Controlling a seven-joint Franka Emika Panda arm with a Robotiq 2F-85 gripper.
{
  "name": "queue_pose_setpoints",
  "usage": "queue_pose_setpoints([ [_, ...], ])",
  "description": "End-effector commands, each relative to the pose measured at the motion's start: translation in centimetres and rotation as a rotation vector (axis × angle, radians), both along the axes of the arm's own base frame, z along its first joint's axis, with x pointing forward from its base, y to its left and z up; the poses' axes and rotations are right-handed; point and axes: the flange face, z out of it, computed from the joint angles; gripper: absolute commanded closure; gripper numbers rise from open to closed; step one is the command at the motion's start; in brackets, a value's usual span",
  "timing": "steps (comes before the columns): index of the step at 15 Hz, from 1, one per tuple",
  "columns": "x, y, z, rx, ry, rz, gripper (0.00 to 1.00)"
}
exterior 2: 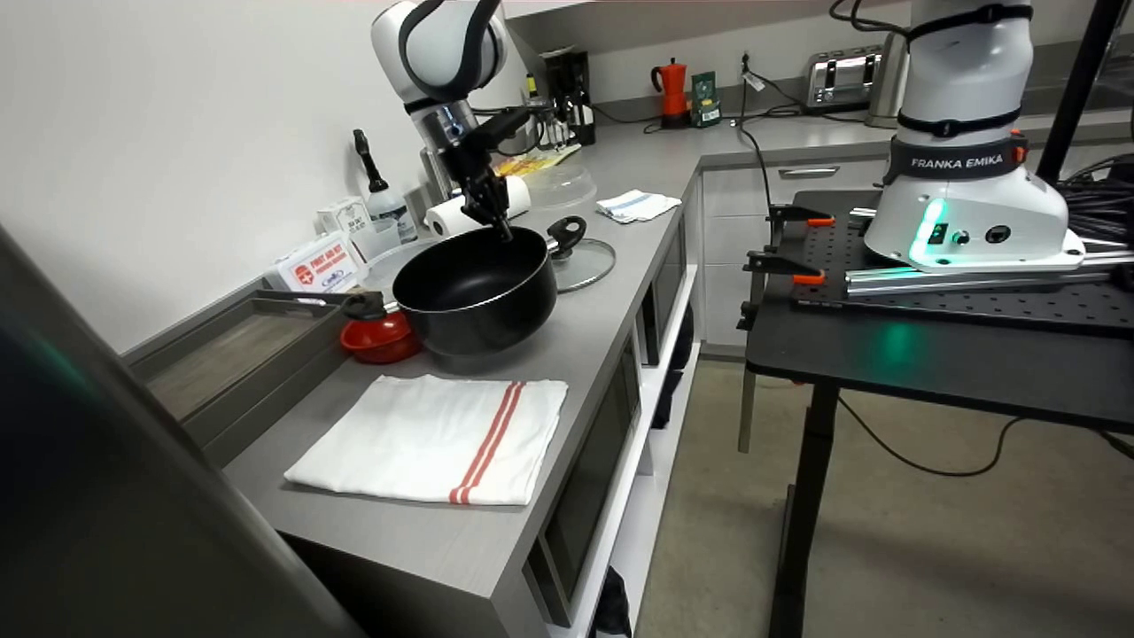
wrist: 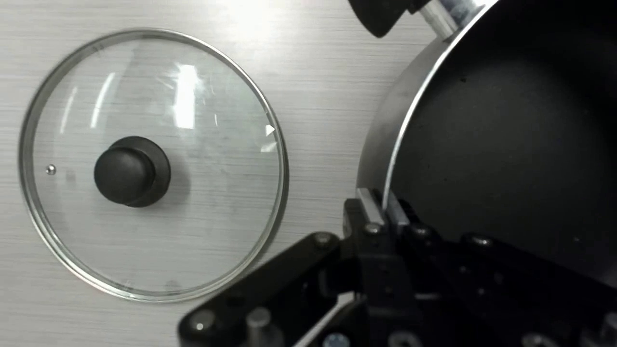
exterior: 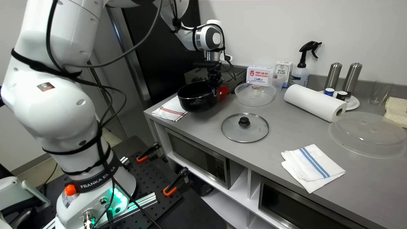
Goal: Move the pot to the right
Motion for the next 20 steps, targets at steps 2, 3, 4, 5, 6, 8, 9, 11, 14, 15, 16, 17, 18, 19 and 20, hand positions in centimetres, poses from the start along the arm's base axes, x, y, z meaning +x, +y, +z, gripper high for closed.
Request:
queue_pose_setpoints([
  [2, -1.4, -1.6, 2.3, 0.014, -0.011, -0.009, 0.99],
  [3, -1.5, -2.0, 2.4, 0.014, -0.009, -0.012, 0.99],
  [4, -1.6, -2.4, 2.4, 0.017, -0.006, -0.016, 0.99],
  [5, -1.8, -2.8, 2.4, 0.019, -0.004, -0.019, 0.99],
  [6, -2.0, -3.0, 2.3, 0.021, -0.002, -0.021, 0.99],
  [8, -2.5, -3.5, 2.2, 0.022, 0.001, -0.02, 0.99],
  [9, -2.7, -3.7, 2.1, 0.022, 0.003, -0.02, 0.99],
  [11, -3.4, -3.8, 1.7, 0.023, 0.009, -0.016, 0.99],
  [14, -4.3, -3.9, 1.2, 0.021, 0.014, -0.011, 0.99],
  [15, -4.6, -3.9, 1.0, 0.022, 0.015, -0.009, 0.99],
  [16, -4.9, -3.9, 0.9, 0.022, 0.016, -0.007, 0.99],
  [17, -5.1, -3.9, 0.7, 0.023, 0.018, -0.005, 0.99],
  [18, -5.3, -3.9, 0.4, 0.024, 0.021, -0.003, 0.99],
  [19, -5.5, -4.0, 0.3, 0.025, 0.023, -0.001, 0.99],
  [20, -5.7, -4.0, 0.1, 0.026, 0.025, 0.002, 0.99],
])
